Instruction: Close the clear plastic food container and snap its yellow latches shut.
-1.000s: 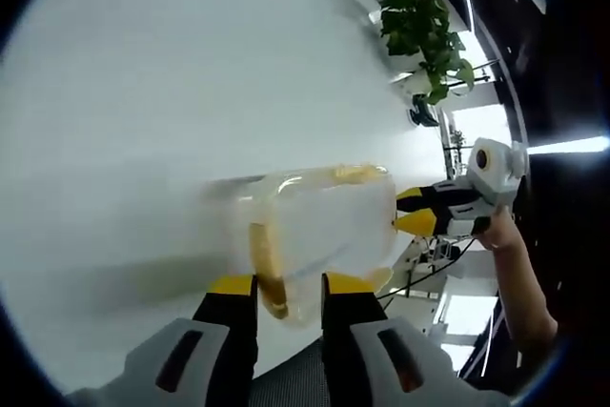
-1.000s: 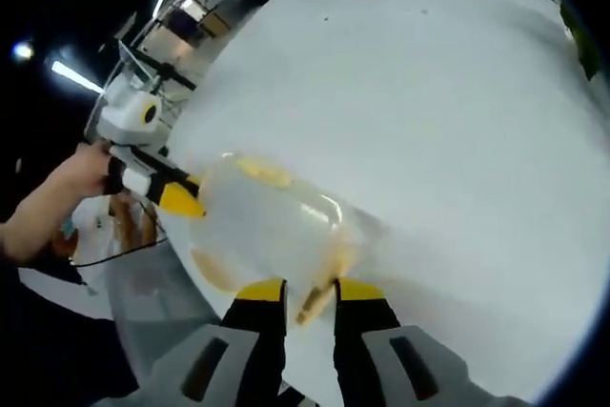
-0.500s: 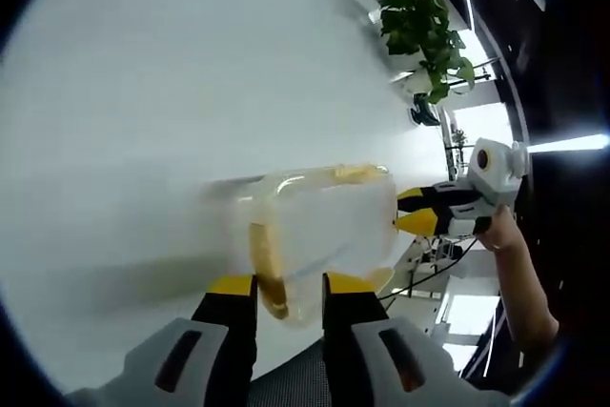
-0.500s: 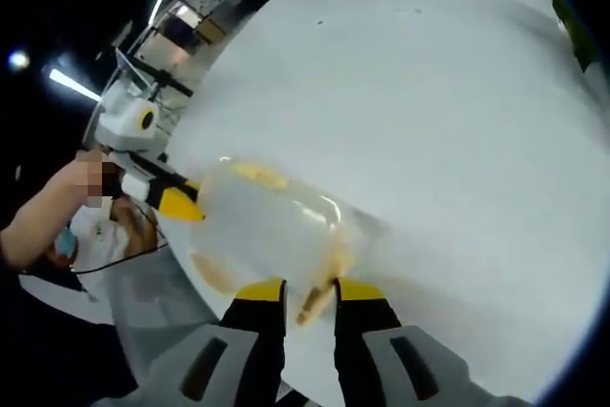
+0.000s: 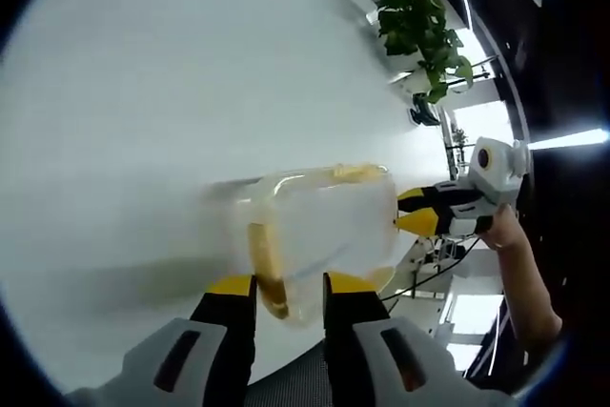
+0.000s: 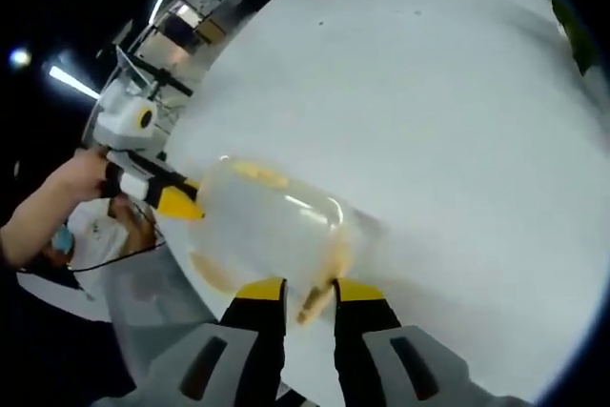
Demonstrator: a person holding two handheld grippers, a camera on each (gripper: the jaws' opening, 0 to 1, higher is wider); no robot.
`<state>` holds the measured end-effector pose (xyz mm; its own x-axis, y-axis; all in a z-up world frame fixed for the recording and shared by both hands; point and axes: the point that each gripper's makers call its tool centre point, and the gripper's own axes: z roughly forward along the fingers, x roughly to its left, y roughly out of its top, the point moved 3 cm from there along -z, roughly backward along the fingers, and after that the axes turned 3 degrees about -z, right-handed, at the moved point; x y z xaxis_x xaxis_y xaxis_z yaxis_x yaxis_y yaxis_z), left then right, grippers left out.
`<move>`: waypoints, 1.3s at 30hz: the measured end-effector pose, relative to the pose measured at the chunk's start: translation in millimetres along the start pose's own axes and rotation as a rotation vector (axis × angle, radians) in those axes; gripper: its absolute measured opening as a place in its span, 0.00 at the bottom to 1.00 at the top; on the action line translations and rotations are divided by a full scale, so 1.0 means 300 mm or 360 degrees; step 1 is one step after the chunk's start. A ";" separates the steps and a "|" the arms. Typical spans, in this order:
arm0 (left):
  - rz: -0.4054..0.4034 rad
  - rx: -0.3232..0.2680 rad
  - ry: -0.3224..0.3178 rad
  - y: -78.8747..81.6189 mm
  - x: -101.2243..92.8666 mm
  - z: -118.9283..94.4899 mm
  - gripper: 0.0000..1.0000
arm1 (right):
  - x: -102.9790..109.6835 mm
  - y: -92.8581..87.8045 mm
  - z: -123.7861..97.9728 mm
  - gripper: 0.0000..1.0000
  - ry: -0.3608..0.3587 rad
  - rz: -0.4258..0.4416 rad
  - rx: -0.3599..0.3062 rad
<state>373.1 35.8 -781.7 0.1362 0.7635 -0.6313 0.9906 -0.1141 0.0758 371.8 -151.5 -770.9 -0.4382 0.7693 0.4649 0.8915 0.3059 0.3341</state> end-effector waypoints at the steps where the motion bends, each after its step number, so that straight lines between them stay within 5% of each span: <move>1: 0.0002 -0.0003 0.0001 0.001 0.001 0.000 0.25 | -0.002 0.000 0.000 0.16 0.0000 0.0005 -0.0002; 16: 0.0056 0.0043 0.0018 -0.043 -0.033 0.002 0.29 | 0.003 0.001 -0.002 0.18 -0.0025 -0.0100 -0.0047; 20: 0.0069 0.0035 0.0046 -0.040 -0.030 0.007 0.44 | 0.013 -0.013 0.000 0.21 -0.0011 -0.0114 -0.0031; 31: 0.0109 0.0021 0.0076 -0.017 -0.012 -0.009 0.40 | 0.008 0.000 -0.010 0.23 -0.0054 -0.0192 -0.0045; 39: 0.0317 0.0011 0.0179 0.014 -0.007 -0.037 0.40 | 0.013 0.038 -0.032 0.23 -0.0098 -0.0316 -0.0042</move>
<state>377.0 40.8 -771.5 0.3301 0.7915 -0.5143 0.9439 -0.2735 0.1849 379.0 -150.3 -757.4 -0.5964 0.7285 0.3371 0.7848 0.4408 0.4358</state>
